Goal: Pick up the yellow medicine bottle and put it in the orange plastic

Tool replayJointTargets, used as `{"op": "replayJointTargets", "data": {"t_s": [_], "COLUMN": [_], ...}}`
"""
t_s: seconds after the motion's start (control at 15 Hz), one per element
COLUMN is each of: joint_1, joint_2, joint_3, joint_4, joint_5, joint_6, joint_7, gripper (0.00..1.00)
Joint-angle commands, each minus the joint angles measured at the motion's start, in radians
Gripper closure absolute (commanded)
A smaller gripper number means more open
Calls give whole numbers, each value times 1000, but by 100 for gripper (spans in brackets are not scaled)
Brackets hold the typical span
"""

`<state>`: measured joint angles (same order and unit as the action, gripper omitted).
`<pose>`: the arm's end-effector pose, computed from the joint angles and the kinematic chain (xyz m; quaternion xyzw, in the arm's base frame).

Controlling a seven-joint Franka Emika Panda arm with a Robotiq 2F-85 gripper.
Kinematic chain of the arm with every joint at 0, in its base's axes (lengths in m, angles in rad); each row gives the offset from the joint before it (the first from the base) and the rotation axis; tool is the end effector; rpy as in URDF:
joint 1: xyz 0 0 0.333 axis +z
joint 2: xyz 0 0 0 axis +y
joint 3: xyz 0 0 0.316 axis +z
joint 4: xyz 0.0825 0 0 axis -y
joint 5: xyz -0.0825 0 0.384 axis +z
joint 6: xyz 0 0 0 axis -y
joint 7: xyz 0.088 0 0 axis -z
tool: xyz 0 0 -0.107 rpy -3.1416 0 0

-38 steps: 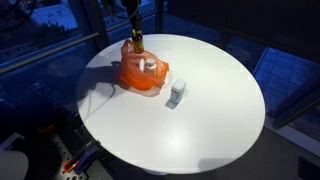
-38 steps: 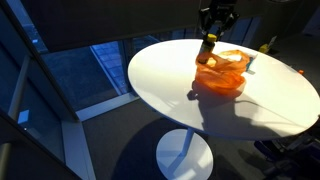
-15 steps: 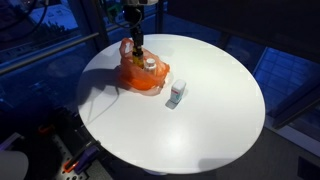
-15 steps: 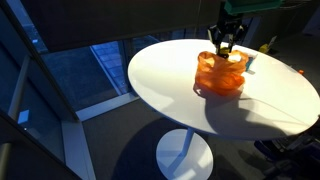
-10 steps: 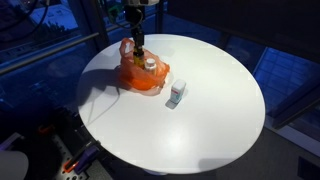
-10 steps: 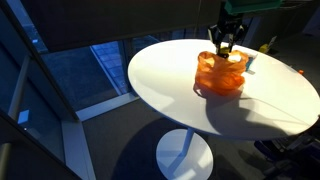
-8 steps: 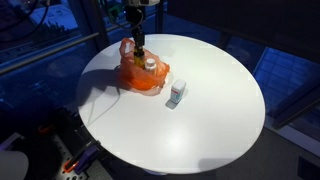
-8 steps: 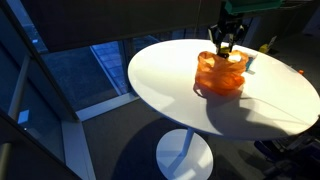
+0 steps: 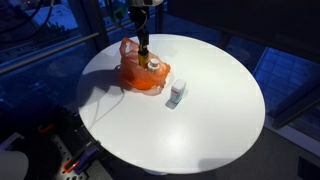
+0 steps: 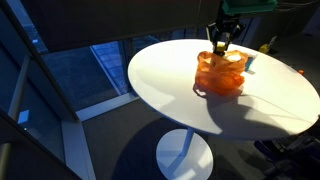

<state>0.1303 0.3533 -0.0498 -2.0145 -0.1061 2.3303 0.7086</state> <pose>0.5963 0.0471 0.2741 0.9611 -0.2716 0.0005 0.0500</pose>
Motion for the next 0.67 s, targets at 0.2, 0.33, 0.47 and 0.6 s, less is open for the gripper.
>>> {"op": "replayJointTargets", "data": {"t_s": [0.2,0.33,0.47,0.6], "joint_1": [-5,-4,-4,-5], "joint_2": [71,84,92,103], "joint_3": [-4,-6,-9,-9], "joint_4": [80,91,96,101], "joint_5": [31,30,30,30], "joint_6": [20,15,17,19], "joint_7": [-4,-6,-8,-14], "gripper": [80,80,80,80]}}
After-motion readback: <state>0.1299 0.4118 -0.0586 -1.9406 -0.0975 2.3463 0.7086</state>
